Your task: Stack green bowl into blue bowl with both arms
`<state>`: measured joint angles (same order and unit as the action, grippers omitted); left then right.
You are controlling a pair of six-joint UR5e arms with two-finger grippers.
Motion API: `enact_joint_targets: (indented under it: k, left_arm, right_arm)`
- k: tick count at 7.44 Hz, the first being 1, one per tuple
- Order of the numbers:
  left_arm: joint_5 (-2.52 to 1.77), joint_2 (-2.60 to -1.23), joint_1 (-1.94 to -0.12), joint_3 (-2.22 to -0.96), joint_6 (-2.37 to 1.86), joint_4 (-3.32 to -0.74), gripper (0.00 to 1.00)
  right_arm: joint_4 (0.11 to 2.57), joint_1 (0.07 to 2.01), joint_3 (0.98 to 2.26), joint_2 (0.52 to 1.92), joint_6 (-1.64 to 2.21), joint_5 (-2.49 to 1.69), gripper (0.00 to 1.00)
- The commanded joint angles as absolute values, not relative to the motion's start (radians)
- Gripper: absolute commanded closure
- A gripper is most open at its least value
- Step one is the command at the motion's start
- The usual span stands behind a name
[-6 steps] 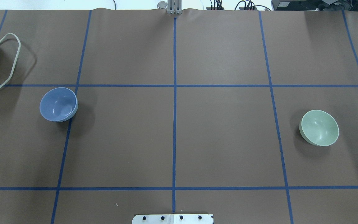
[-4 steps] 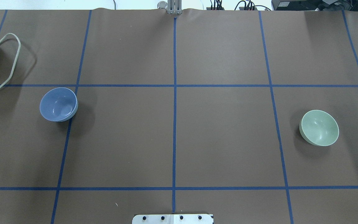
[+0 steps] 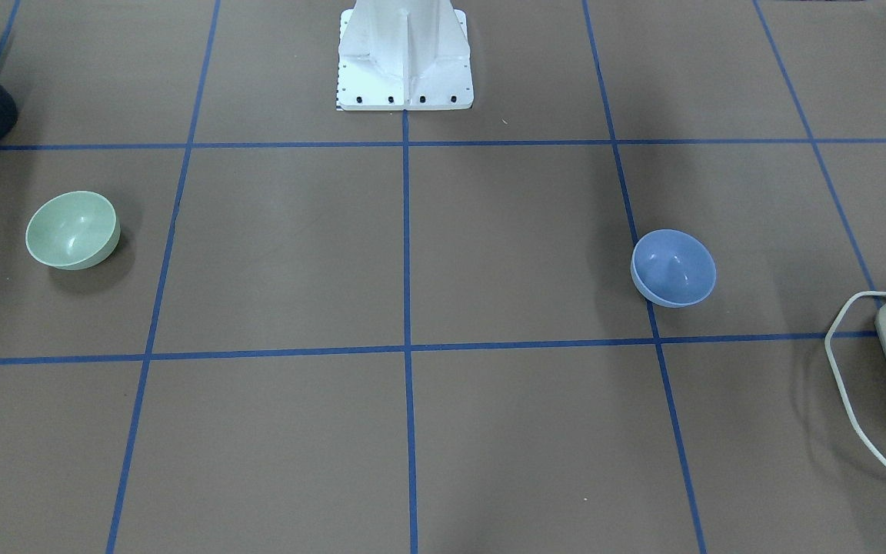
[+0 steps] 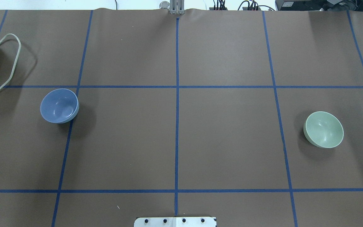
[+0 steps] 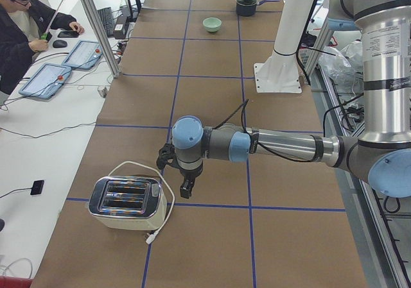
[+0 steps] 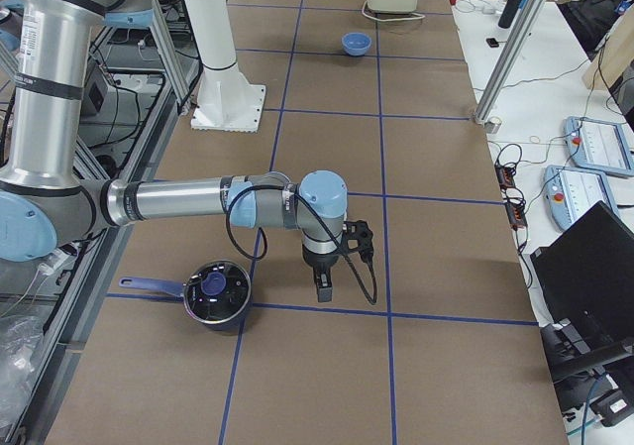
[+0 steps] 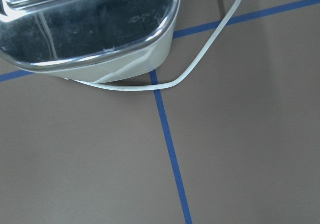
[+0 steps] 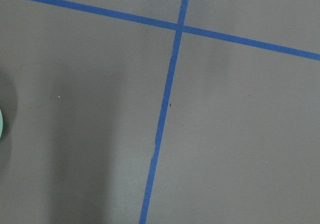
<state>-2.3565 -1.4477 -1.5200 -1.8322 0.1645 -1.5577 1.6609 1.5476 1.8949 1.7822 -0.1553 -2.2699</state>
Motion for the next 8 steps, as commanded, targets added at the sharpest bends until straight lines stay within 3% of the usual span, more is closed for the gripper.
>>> enact_joint_targets:
  k: [1,4,6,8]
  left_arm:
    - [-2.361,-1.512,-1.52,-1.856,0.16,-1.616,0.0]
    - [-2.37,-1.583,-1.517,-1.77,0.163,-1.854,0.0]
    - [-2.37,-1.579,-1.508,-1.776,0.155,-1.912,0.0]
    - [-2.358,-1.578,-1.328,-1.775,-0.097,-1.948,0.0]
  right_arm:
    - [1.588,1.548,1.89,1.744,-0.153,-2.278,0.0]
    - [1.405,1.548,1.777,1.685,-0.132,-2.279,0.0]
    - [1.378,1.546,1.784,1.678,-0.076,-2.313,0.0]
    - [1.297,1.456,1.793,1.657,0.184,-2.33,0.0]
